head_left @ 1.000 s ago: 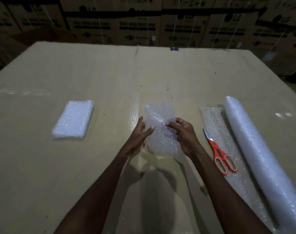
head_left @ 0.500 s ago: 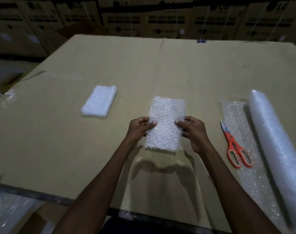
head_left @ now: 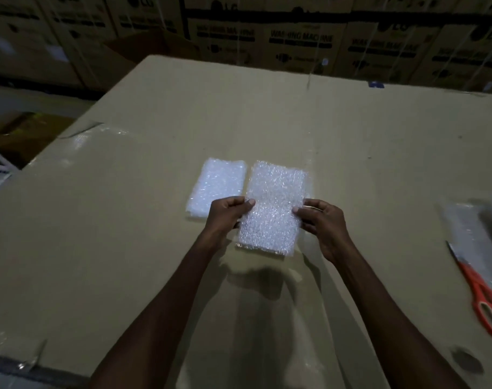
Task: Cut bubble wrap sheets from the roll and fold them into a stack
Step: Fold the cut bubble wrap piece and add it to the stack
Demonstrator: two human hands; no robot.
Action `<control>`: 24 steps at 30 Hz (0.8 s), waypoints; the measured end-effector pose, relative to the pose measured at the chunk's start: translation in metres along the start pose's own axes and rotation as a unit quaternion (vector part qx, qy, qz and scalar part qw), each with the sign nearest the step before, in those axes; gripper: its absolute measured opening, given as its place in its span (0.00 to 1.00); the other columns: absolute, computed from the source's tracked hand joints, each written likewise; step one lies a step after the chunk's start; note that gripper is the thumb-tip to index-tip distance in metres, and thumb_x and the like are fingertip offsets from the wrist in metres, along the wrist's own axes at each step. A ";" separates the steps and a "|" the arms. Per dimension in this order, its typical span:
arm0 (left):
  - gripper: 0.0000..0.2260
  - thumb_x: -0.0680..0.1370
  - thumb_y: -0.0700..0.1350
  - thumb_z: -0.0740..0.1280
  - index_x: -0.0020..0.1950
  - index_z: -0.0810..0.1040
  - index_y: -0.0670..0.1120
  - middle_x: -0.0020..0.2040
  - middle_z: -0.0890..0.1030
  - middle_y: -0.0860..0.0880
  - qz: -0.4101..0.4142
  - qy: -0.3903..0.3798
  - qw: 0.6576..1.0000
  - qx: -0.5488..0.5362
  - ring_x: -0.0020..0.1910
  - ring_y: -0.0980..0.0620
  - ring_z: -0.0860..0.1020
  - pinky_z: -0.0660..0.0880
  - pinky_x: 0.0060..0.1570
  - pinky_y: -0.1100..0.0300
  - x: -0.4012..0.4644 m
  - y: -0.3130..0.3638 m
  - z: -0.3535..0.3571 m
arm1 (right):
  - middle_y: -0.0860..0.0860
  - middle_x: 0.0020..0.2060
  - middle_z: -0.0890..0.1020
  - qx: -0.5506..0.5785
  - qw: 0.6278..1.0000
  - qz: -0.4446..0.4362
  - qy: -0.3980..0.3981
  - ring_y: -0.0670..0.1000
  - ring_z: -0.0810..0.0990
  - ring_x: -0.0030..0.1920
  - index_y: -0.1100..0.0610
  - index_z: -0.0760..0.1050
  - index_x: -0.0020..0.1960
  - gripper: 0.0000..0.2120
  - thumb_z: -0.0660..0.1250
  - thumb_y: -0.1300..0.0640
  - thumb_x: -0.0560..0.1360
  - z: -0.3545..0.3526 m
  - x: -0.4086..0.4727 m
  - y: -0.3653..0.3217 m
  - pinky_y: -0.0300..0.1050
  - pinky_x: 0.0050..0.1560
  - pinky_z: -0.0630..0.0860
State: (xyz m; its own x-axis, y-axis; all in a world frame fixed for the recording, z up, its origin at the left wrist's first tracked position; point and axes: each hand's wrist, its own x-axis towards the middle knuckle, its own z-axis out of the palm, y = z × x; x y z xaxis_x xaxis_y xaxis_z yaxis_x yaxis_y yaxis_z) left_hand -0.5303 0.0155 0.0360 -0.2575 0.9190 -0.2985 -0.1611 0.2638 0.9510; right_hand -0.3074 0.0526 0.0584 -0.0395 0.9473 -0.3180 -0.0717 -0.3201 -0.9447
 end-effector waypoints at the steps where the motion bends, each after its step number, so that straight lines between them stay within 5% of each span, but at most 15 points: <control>1: 0.09 0.74 0.45 0.76 0.50 0.85 0.41 0.42 0.83 0.49 -0.003 0.002 1.000 -0.005 0.38 0.54 0.78 0.75 0.38 0.61 0.008 0.007 -0.015 | 0.58 0.47 0.87 0.002 1.000 0.002 -0.002 0.54 0.85 0.44 0.62 0.81 0.54 0.14 0.78 0.67 0.70 0.017 0.005 -0.001 0.44 0.45 0.83; 9: 0.10 0.74 0.40 0.77 0.51 0.83 0.36 0.41 0.84 0.45 -0.009 0.030 0.999 0.011 0.33 0.55 0.80 0.77 0.34 0.63 0.078 0.044 -0.098 | 0.58 0.45 0.86 0.021 0.999 0.008 0.022 0.53 0.84 0.42 0.61 0.80 0.49 0.10 0.78 0.67 0.71 0.123 0.053 -0.007 0.44 0.44 0.82; 17: 0.08 0.72 0.38 0.77 0.48 0.82 0.38 0.36 0.80 0.45 -0.036 0.057 0.997 0.042 0.31 0.51 0.75 0.73 0.28 0.64 0.119 0.031 -0.113 | 0.60 0.45 0.85 -0.057 0.995 0.016 0.084 0.54 0.84 0.42 0.62 0.80 0.47 0.10 0.78 0.68 0.70 0.152 0.092 0.007 0.46 0.44 0.83; 24: 0.09 0.70 0.43 0.79 0.45 0.83 0.48 0.35 0.82 0.51 0.014 0.088 0.984 0.154 0.30 0.54 0.76 0.72 0.37 0.59 0.126 0.010 -0.117 | 0.57 0.42 0.86 -0.143 0.983 0.025 0.109 0.57 0.86 0.41 0.58 0.81 0.48 0.12 0.81 0.62 0.68 0.154 0.092 0.028 0.60 0.43 0.85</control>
State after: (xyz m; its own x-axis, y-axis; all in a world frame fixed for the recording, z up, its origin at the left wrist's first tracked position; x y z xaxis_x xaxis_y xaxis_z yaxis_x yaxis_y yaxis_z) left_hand -0.6755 0.1003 -0.0015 -0.4229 0.8697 -0.2544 0.1389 0.3396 0.9303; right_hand -0.4667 0.1284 0.0149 0.1800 0.9214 -0.3445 0.2091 -0.3780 -0.9019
